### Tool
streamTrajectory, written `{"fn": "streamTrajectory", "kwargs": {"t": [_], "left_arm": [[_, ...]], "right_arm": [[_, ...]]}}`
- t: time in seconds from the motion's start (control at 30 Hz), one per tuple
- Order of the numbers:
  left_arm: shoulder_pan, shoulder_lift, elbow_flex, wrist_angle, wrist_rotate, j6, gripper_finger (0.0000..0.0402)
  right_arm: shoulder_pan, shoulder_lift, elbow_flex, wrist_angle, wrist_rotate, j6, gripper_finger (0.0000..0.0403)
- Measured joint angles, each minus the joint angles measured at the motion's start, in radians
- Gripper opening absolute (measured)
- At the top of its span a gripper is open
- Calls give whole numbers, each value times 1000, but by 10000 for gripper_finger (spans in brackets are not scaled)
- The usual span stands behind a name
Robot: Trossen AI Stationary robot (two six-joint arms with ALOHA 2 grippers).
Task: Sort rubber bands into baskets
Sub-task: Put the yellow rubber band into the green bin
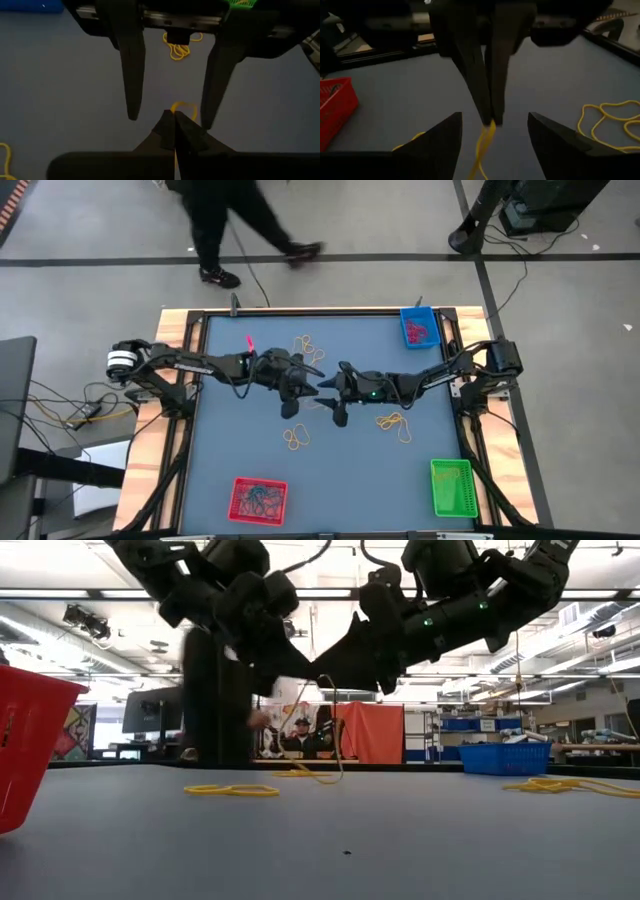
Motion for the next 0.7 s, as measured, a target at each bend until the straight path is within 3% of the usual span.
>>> {"fn": "streamTrajectory", "kwargs": {"t": [0.2, 0.47, 0.6, 0.7], "left_arm": [[-6, 34, 0, 22, -6, 2, 1], [-6, 35, 0, 76, -10, 23, 1], [-6, 35, 0, 83, -10, 25, 1], [-6, 35, 0, 89, -10, -1, 3]], "right_arm": [[-1, 0, 0, -49, 29, 57, 219], [-13, 0, 0, -158, 31, 81, 159], [-13, 0, 0, -160, 25, 113, 112], [-13, -3, 0, -187, 3, 145, 49]]}}
